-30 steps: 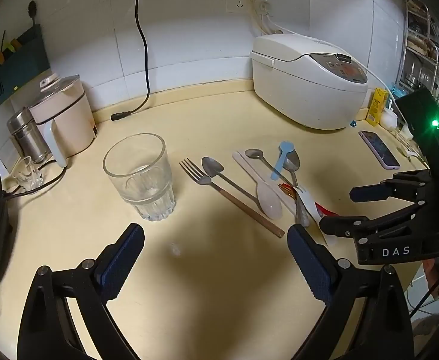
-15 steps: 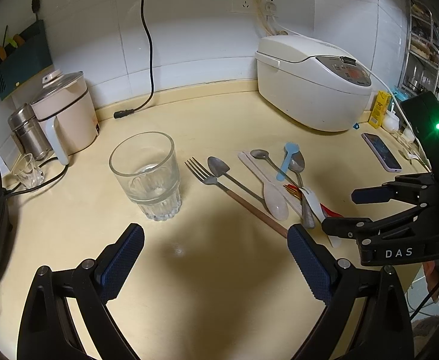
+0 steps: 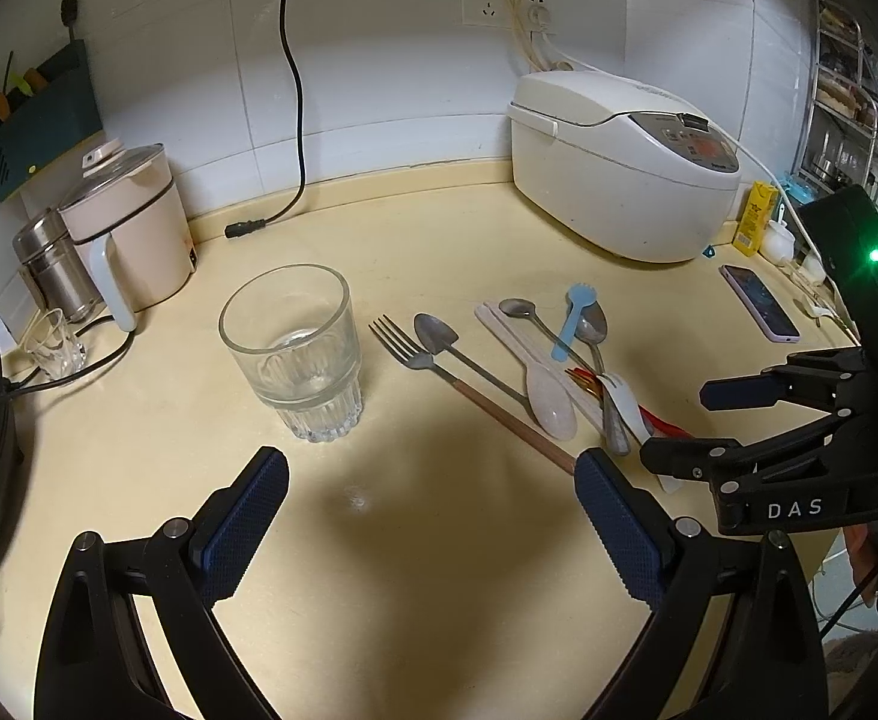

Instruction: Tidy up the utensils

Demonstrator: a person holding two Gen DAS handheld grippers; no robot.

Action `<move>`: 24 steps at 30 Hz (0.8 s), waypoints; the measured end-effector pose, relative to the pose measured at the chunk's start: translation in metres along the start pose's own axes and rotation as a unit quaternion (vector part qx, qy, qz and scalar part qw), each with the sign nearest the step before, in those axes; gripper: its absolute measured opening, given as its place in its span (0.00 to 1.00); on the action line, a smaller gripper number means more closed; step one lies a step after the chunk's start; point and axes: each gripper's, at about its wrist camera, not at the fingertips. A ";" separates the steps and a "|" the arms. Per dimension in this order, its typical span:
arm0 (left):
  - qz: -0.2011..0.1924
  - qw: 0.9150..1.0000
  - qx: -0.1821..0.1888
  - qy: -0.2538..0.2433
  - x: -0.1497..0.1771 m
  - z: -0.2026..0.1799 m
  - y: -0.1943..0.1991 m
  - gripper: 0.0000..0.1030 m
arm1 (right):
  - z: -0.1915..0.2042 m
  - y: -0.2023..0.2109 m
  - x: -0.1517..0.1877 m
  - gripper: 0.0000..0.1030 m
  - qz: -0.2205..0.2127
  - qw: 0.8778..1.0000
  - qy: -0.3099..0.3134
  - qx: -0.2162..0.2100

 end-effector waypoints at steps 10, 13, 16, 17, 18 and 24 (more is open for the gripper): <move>0.001 1.000 0.003 0.000 0.000 0.001 0.000 0.95 | 0.002 -0.001 -0.001 0.69 0.003 1.000 0.001 0.000; 0.003 1.000 0.005 0.000 -0.001 0.001 -0.001 0.95 | 0.002 -0.002 -0.003 0.69 0.004 1.000 0.001 0.000; 0.004 1.000 0.006 0.000 -0.002 0.001 -0.002 0.95 | 0.002 -0.003 -0.003 0.69 0.005 1.000 0.000 0.001; 0.004 1.000 0.006 0.000 -0.002 0.001 -0.002 0.95 | 0.001 -0.003 -0.003 0.69 0.005 1.000 0.000 0.001; 0.004 1.000 0.006 0.000 -0.002 0.001 -0.002 0.95 | 0.001 -0.003 -0.003 0.69 0.005 1.000 -0.001 0.002; 0.006 1.000 0.011 -0.002 -0.003 0.002 -0.006 0.95 | 0.001 -0.005 -0.003 0.69 0.004 1.000 -0.005 0.003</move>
Point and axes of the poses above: each gripper's, at about its wrist camera, not at the fingertips, and y roughly against the way its jaws point, z to its left, x to its underside, and after that the axes turned 13 degrees about -x, right-handed
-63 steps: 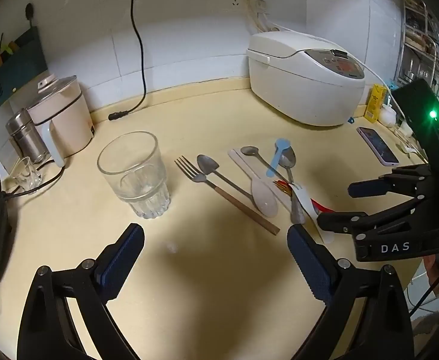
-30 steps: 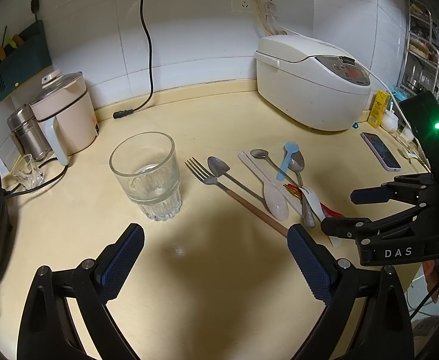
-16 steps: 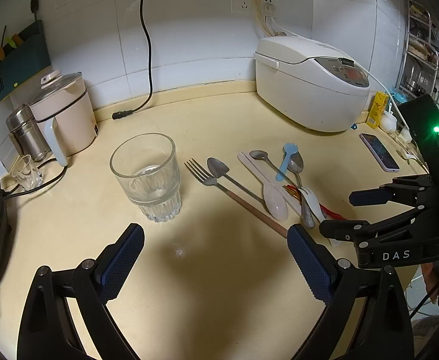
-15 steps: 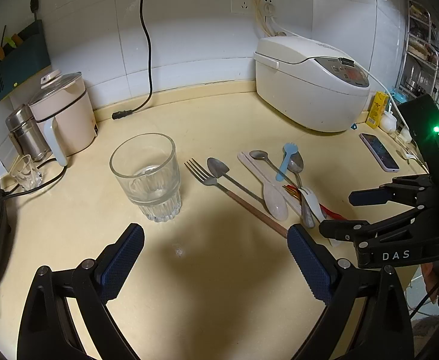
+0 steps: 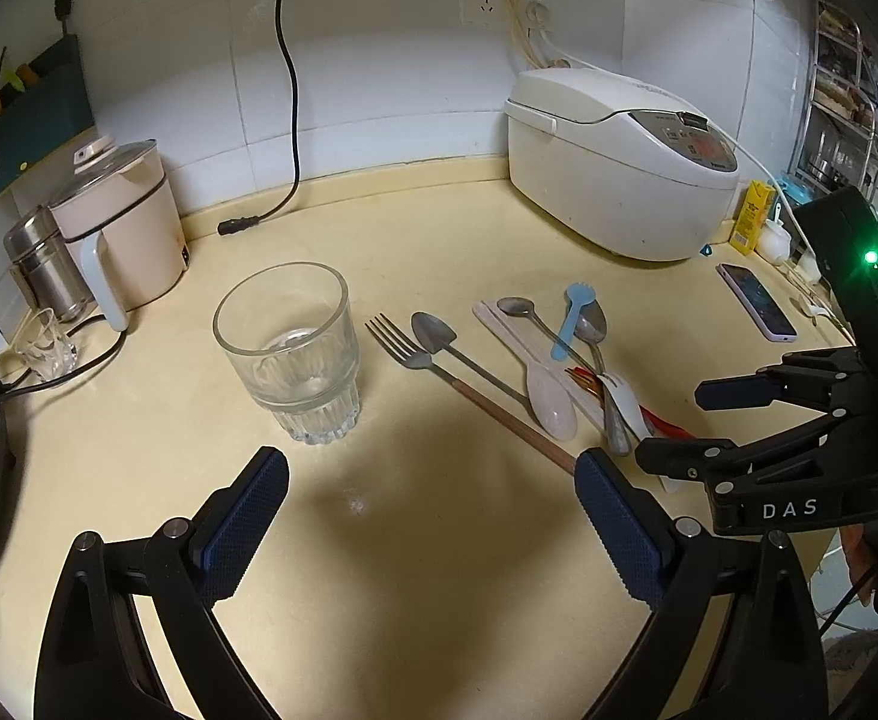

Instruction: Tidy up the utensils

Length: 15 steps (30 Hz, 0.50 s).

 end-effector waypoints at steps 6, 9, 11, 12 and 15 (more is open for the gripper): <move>0.002 1.000 0.004 -0.003 0.000 0.002 -0.003 0.95 | 0.000 -0.001 0.000 0.69 0.000 1.000 -0.006 0.001; 0.004 1.000 0.007 -0.005 0.000 0.003 -0.005 0.95 | 0.000 -0.002 0.001 0.69 -0.001 1.000 -0.009 0.002; 0.004 1.000 0.008 -0.006 0.000 0.003 -0.006 0.95 | -0.001 -0.003 0.001 0.69 0.000 1.000 -0.011 0.003; 0.005 1.000 0.009 -0.006 0.000 0.004 -0.006 0.95 | -0.001 -0.003 0.001 0.69 0.000 1.000 -0.012 0.003; 0.005 1.000 0.012 -0.006 0.000 0.005 -0.007 0.95 | 0.000 -0.004 0.000 0.69 0.000 1.000 -0.014 0.004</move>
Point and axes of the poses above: each gripper's, at about its wrist camera, not at the fingertips, and y roughly against the way its jaws point, z to its left, x to its underside, and after that the axes turned 13 degrees about -x, right-handed
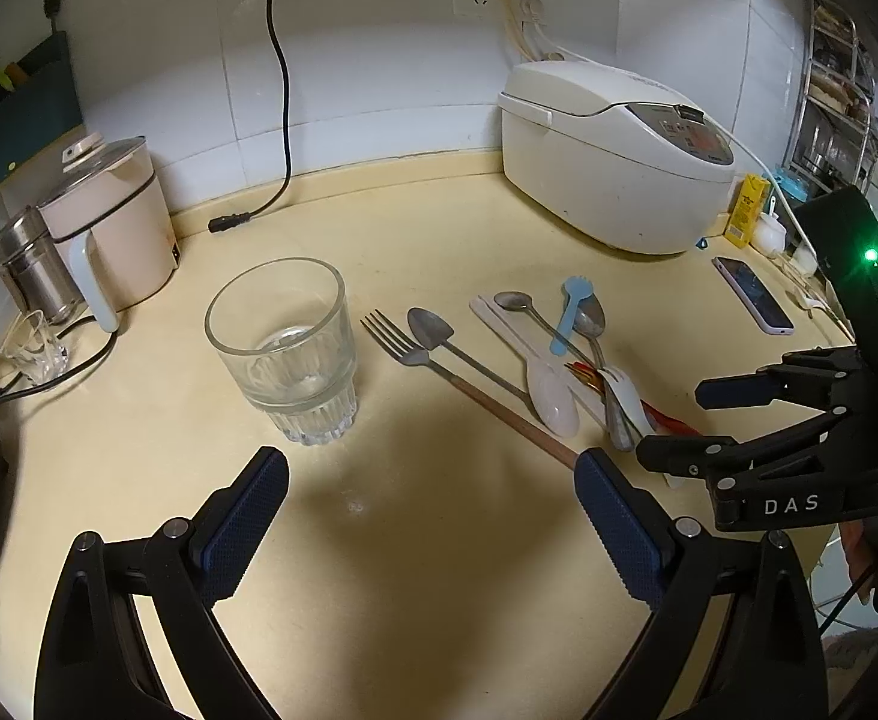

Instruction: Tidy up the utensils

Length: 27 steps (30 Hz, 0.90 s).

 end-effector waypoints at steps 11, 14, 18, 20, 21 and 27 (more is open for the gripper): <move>0.002 1.000 0.012 -0.001 0.001 0.005 -0.009 0.95 | 0.000 -0.003 -0.001 0.69 0.001 1.000 -0.006 0.003; -0.021 0.999 0.027 -0.004 0.003 0.016 -0.017 0.95 | 0.000 -0.004 -0.001 0.69 0.002 1.000 -0.010 0.003; -0.050 0.997 0.059 -0.007 0.005 0.040 -0.038 0.95 | 0.001 -0.007 -0.002 0.69 0.003 1.000 -0.015 0.006; -0.042 0.997 0.067 -0.005 0.002 0.053 -0.056 0.95 | 0.002 -0.009 -0.003 0.69 0.005 1.000 -0.018 0.010; -0.044 0.997 0.068 -0.005 0.001 0.059 -0.062 0.95 | 0.002 -0.010 -0.002 0.69 0.006 1.000 -0.021 0.012; -0.105 0.985 0.087 -0.108 -0.009 0.076 -0.093 0.95 | -0.003 -0.016 -0.001 0.69 0.019 0.998 -0.043 0.033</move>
Point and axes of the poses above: each gripper's, at about its wrist camera, not at the fingertips, and y roughly against the way its jaws point, z to its left, x to its underside, and after that the axes turned 13 degrees about -x, right-handed
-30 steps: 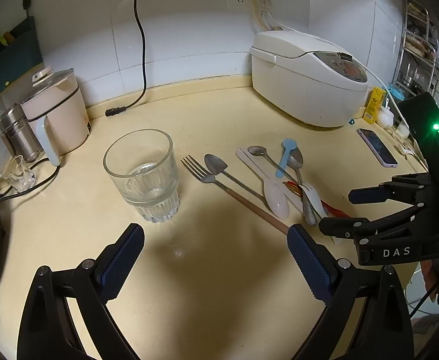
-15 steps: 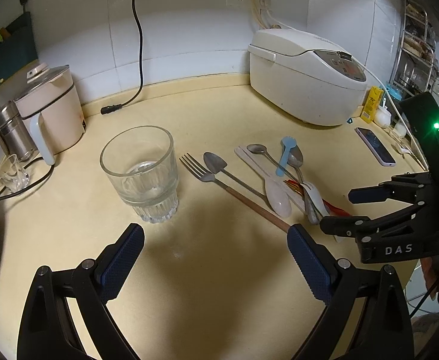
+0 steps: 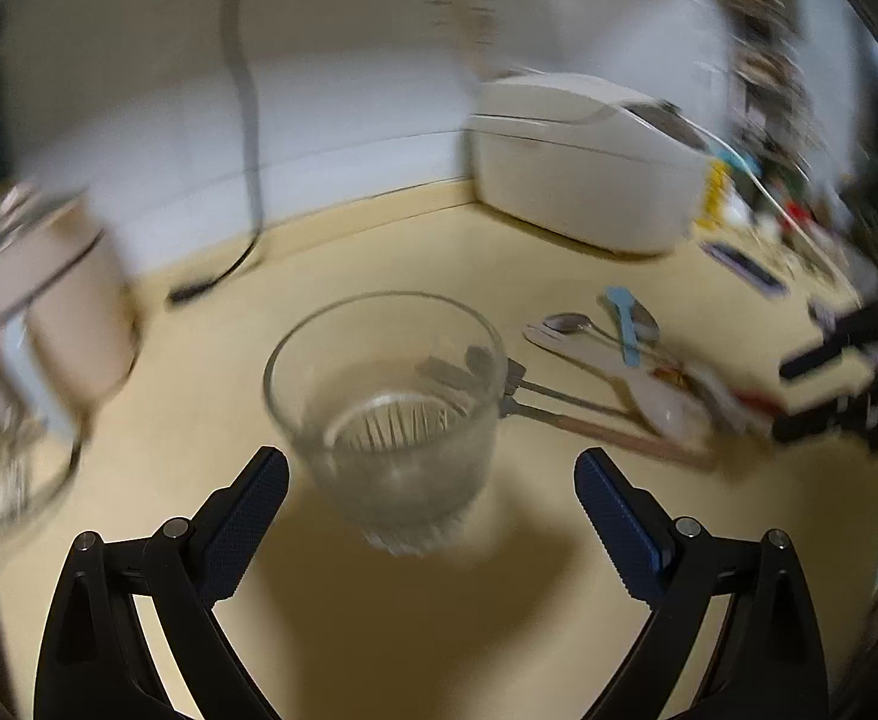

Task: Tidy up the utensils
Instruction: 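Close the left tool around the clear glass tumbler and lift it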

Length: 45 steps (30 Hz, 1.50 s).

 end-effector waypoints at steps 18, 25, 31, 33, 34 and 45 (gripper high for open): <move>-0.066 0.976 0.178 -0.110 -0.015 0.014 -0.073 0.98 | -0.023 0.005 -0.003 0.69 0.013 0.990 -0.103 0.091; -0.037 0.954 0.277 -0.112 -0.027 0.008 -0.089 0.94 | -0.014 0.007 -0.002 0.69 0.007 0.988 -0.117 0.105; -0.044 0.949 0.284 -0.130 -0.024 -0.002 -0.080 0.80 | -0.014 0.016 -0.003 0.69 -0.004 0.984 -0.122 0.131; -0.047 0.946 0.291 -0.137 -0.019 -0.010 -0.072 0.80 | -0.016 0.019 -0.003 0.69 -0.008 0.984 -0.126 0.129; -0.047 0.945 0.293 -0.139 -0.017 -0.014 -0.067 0.80 | -0.016 0.022 -0.003 0.69 -0.012 0.984 -0.125 0.125; -0.007 0.952 0.265 -0.154 0.014 -0.044 -0.032 0.97 | -0.027 0.050 -0.004 0.69 -0.055 0.985 -0.136 0.091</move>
Point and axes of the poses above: each gripper's, at about its wrist camera, not at the fingertips, and y roughly against the way its jaws point, z to its left, x to its underside, and after that the axes turned 13 degrees about -x, right-handed
